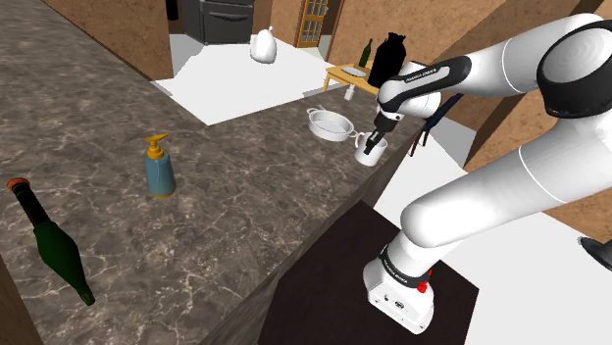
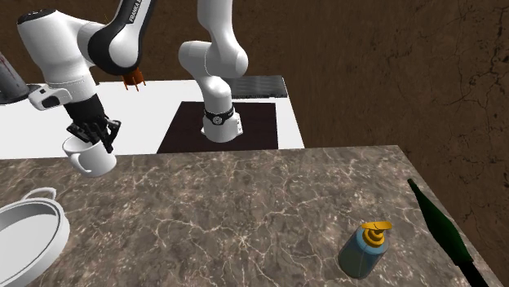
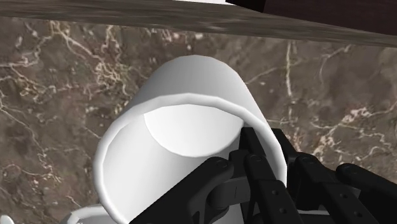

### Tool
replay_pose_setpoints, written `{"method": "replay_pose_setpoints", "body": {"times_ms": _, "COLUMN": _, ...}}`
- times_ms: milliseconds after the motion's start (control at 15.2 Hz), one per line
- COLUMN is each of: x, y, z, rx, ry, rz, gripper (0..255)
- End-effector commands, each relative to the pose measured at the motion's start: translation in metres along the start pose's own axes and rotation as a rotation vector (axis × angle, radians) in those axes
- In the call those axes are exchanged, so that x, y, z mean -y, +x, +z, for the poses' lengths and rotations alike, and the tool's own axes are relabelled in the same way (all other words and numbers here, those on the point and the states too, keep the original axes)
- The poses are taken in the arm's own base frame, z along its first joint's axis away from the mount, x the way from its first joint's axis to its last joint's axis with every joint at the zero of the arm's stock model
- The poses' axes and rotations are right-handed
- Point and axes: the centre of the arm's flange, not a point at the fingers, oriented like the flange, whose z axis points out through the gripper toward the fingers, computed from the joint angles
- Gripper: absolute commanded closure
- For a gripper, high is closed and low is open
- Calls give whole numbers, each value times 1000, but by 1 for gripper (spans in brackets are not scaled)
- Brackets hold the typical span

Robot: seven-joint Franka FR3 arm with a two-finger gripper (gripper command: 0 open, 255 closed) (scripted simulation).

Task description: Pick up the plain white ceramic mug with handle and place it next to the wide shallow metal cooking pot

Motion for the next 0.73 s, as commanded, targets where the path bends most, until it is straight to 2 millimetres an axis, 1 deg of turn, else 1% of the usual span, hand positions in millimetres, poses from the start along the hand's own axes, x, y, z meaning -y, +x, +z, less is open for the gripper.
{"method": "replay_pose_setpoints", "body": {"times_ms": 0, "x": 0, "y": 0, "z": 7, "rx": -1, "ry": -1, "rz": 0, "gripper": 255}}
{"method": "replay_pose_setpoints", "body": {"times_ms": 462, "x": 0, "y": 0, "z": 7, "rx": -1, "ry": -1, "rz": 0, "gripper": 255}}
{"method": "replay_pose_setpoints", "body": {"times_ms": 528, "x": 0, "y": 0, "z": 7, "rx": -1, "ry": -1, "rz": 0, "gripper": 0}}
{"method": "replay_pose_setpoints", "body": {"times_ms": 660, "x": 0, "y": 0, "z": 7, "rx": -1, "ry": -1, "rz": 0, "gripper": 0}}
